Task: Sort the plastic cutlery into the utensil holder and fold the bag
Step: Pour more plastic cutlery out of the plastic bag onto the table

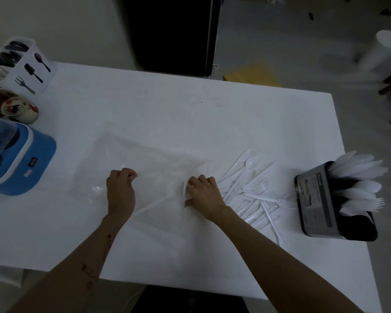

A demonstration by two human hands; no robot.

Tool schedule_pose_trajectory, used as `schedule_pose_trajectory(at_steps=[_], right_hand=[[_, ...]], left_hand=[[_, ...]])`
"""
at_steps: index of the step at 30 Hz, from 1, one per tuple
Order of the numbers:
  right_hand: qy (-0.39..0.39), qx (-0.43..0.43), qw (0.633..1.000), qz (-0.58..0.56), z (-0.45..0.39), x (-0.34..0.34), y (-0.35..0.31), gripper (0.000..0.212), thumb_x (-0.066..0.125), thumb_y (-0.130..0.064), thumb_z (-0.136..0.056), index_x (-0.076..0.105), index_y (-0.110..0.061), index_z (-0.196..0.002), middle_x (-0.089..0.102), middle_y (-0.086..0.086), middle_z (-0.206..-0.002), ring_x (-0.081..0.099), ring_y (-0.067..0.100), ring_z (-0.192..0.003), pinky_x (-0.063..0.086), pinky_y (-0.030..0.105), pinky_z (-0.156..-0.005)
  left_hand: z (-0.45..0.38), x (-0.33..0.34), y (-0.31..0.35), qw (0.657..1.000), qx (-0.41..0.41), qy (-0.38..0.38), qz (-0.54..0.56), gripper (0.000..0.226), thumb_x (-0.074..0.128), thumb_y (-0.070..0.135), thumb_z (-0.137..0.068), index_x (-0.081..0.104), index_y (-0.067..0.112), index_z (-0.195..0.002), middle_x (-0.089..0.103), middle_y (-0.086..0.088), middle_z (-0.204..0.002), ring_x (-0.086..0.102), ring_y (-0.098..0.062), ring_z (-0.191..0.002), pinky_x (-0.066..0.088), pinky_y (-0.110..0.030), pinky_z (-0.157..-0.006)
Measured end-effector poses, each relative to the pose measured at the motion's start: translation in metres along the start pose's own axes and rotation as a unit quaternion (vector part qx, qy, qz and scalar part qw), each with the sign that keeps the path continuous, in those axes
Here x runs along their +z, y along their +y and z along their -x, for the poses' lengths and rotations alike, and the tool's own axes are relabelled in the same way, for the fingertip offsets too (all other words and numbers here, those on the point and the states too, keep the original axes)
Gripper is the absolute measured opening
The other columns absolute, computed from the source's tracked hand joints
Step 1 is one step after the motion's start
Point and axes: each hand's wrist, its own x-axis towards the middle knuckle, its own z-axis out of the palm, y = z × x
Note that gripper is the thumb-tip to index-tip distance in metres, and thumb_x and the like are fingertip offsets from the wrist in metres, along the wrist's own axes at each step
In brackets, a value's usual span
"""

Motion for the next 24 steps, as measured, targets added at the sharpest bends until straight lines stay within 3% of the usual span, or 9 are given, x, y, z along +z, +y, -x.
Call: schedule_pose_trajectory(at_steps=[2,6,10,14,20,24], right_hand=[[0.001,-0.009,1.000,-0.007,-0.002,0.002,0.004,0.042,0.089,-0.032,-0.060,0.067,-0.008,-0.087,0.066,0.011,-0.090,0.062,0.035,-0.083,0.047,0.043,-0.071],[-0.009,-0.014,1.000,0.003,-0.005,0.000,0.006,0.031,0.070,-0.030,-0.085,0.064,-0.005,-0.102,0.063,0.015,-0.105,0.054,0.037,-0.103,0.036,0.045,-0.086],[-0.030,-0.004,0.999,0.009,-0.005,-0.003,0.005,0.029,0.061,-0.029,-0.093,0.059,-0.006,-0.111,0.062,0.015,-0.113,0.051,0.034,-0.110,0.032,0.043,-0.092],[-0.052,0.023,0.998,-0.020,-0.005,-0.005,0.007,0.022,0.061,-0.027,-0.093,0.057,-0.010,-0.107,0.064,0.010,-0.109,0.051,0.030,-0.108,0.029,0.040,-0.092],[-0.061,0.050,0.980,-0.181,0.001,-0.019,0.018,0.013,0.069,-0.022,-0.087,0.062,-0.015,-0.096,0.062,-0.005,-0.090,0.051,0.019,-0.099,0.027,0.036,-0.090],[0.000,0.055,0.967,-0.248,0.004,-0.030,0.027,0.015,0.077,-0.017,-0.080,0.064,-0.013,-0.086,0.063,-0.005,-0.085,0.054,0.019,-0.090,0.039,0.033,-0.080]], left_hand=[[-0.001,0.001,-0.002,1.000,0.005,-0.001,0.000,0.015,0.052,0.000,-0.093,0.067,0.002,-0.093,0.054,-0.021,-0.092,0.053,-0.037,-0.085,0.035,-0.030,-0.072],[-0.001,0.001,-0.004,1.000,0.007,-0.004,0.004,0.015,0.052,-0.001,-0.093,0.067,0.002,-0.093,0.054,-0.022,-0.092,0.053,-0.038,-0.085,0.036,-0.030,-0.071],[0.000,0.001,-0.003,1.000,0.001,-0.003,0.004,0.015,0.052,0.001,-0.094,0.067,0.002,-0.094,0.054,-0.020,-0.094,0.053,-0.036,-0.087,0.036,-0.030,-0.072],[0.000,0.002,-0.003,1.000,-0.001,-0.002,-0.001,0.015,0.052,0.000,-0.093,0.067,0.003,-0.093,0.054,-0.021,-0.094,0.053,-0.037,-0.087,0.039,-0.033,-0.071],[0.000,0.000,-0.003,1.000,0.014,-0.002,-0.005,0.014,0.054,-0.002,-0.092,0.067,0.001,-0.093,0.056,-0.022,-0.090,0.054,-0.039,-0.085,0.039,-0.033,-0.071],[0.000,-0.002,-0.001,1.000,0.018,0.004,-0.012,0.013,0.054,-0.002,-0.092,0.067,0.000,-0.092,0.056,-0.023,-0.090,0.054,-0.040,-0.083,0.038,-0.034,-0.069]])
